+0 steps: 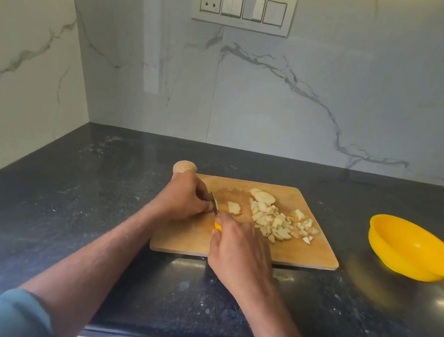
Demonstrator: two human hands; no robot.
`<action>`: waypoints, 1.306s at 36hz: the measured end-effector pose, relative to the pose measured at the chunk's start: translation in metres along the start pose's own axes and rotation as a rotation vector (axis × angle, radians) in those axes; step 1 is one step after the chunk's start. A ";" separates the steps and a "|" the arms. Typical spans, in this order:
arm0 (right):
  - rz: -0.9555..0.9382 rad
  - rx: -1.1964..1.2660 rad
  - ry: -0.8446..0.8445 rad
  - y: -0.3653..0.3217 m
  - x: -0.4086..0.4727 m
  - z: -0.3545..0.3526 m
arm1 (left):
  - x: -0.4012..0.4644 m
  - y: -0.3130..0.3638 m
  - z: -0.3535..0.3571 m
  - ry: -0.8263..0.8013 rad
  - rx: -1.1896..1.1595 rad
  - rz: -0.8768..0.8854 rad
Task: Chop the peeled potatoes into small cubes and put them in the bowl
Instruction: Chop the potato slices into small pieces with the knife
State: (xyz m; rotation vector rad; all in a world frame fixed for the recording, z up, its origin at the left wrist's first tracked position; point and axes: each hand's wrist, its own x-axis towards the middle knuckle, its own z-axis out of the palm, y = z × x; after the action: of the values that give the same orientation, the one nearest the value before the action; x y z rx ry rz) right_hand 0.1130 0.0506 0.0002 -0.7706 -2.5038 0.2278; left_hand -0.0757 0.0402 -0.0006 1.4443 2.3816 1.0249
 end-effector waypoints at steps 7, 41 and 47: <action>-0.032 0.033 -0.001 0.004 -0.007 0.000 | 0.000 0.002 0.003 0.031 -0.035 -0.037; 0.011 0.006 0.081 0.003 -0.017 -0.001 | -0.001 -0.008 0.001 0.123 -0.131 -0.032; 0.149 0.013 0.134 0.006 -0.017 -0.002 | -0.001 -0.006 0.002 0.086 -0.114 -0.029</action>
State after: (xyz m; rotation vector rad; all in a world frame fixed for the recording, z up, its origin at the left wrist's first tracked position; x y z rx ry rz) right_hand 0.1289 0.0463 -0.0070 -0.9365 -2.3200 0.2363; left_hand -0.0790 0.0385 -0.0060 1.3494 2.3519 1.2174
